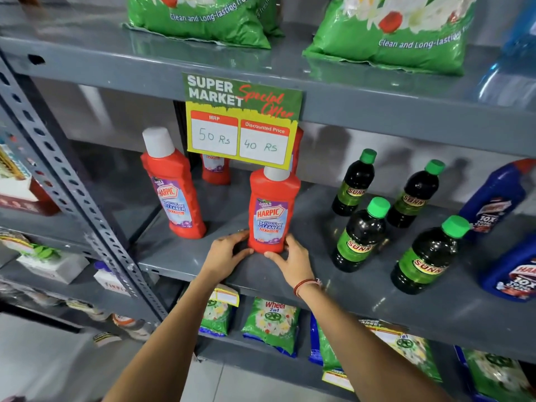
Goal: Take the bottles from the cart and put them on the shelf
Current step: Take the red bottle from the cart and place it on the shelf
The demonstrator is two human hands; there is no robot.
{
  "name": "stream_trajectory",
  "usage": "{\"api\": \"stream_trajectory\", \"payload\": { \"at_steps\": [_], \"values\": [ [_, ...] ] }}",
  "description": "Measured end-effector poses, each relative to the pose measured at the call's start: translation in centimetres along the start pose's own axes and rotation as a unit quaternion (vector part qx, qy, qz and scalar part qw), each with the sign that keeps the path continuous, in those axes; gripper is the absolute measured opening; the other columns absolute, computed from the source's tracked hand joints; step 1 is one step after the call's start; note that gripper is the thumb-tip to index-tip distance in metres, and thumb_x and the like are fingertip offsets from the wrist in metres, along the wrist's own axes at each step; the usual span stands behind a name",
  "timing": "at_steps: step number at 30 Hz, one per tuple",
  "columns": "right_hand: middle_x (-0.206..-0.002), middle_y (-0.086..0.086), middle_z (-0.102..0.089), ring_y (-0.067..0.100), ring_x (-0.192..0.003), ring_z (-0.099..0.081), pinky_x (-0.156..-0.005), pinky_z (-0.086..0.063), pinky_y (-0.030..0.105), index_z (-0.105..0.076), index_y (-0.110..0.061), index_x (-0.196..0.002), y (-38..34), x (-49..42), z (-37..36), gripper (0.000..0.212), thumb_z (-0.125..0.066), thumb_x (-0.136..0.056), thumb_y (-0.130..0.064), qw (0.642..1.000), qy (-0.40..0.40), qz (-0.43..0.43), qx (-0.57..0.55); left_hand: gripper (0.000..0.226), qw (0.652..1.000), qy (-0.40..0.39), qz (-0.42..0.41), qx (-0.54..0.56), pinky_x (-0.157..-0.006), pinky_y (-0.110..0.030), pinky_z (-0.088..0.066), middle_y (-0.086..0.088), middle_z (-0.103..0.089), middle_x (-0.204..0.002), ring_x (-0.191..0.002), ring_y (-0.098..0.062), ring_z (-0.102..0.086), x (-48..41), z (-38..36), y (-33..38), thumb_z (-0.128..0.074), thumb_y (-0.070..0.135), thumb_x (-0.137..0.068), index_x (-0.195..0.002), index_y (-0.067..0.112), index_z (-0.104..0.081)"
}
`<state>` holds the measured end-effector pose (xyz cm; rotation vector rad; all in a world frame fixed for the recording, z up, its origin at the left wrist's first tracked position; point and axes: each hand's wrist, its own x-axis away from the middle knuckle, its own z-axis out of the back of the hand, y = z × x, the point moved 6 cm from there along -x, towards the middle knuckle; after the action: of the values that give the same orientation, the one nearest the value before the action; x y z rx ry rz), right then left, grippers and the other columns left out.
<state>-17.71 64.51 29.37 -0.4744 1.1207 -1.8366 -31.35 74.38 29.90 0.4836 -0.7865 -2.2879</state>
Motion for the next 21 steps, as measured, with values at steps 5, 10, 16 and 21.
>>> {"api": "stream_trajectory", "payload": {
  "at_steps": [5, 10, 16, 21],
  "values": [
    [-0.116, 0.015, -0.064, 0.027, -0.107, -0.060, -0.094, -0.051, 0.043, -0.052, -0.006, -0.114, 0.3, 0.1, 0.1, 0.048, -0.075, -0.075, -0.021, 1.000, 0.005, 0.002, -0.001, 0.054, 1.000, 0.001, -0.003, -0.007, -0.101, -0.030, -0.039, -0.005, -0.059, -0.132, -0.120, -0.023, -0.054, 0.0, -0.1, -0.3, -0.053, 0.040, -0.078, -0.126, 0.014, -0.054],
    [-0.114, 0.015, -0.065, 0.027, -0.105, -0.061, -0.093, -0.051, 0.044, -0.053, -0.008, -0.112, 0.5, 0.1, 0.1, 0.048, -0.076, -0.073, -0.022, 1.000, 0.009, 0.005, -0.008, 0.054, 1.000, 0.008, -0.009, -0.006, -0.101, -0.031, -0.039, -0.006, -0.059, -0.131, -0.121, -0.024, -0.054, 0.0, -0.1, -0.3, -0.054, 0.039, -0.078, -0.126, 0.013, -0.054],
    [-0.115, 0.014, -0.065, 0.026, -0.105, -0.061, -0.093, -0.052, 0.046, -0.055, -0.012, -0.109, 1.1, -0.1, -0.1, 0.047, -0.078, -0.070, -0.024, 1.000, 0.004, -0.006, -0.020, 0.052, 1.000, 0.008, -0.005, -0.005, -0.103, -0.034, -0.039, -0.007, -0.058, -0.132, -0.122, -0.024, -0.053, -0.3, -0.4, -1.0, -0.061, 0.036, -0.078, -0.124, 0.012, -0.056],
    [-0.114, 0.016, -0.065, 0.028, -0.104, -0.061, -0.093, -0.052, 0.044, -0.056, -0.009, -0.110, 0.7, 0.0, 0.1, 0.048, -0.079, -0.069, -0.021, 1.000, 0.009, -0.003, -0.018, 0.045, 1.000, 0.017, 0.002, -0.008, -0.102, -0.036, -0.039, -0.008, -0.058, -0.132, -0.123, -0.026, -0.052, -0.4, -0.5, -1.2, -0.065, 0.024, -0.081, -0.123, 0.010, -0.057]
  ]
}}
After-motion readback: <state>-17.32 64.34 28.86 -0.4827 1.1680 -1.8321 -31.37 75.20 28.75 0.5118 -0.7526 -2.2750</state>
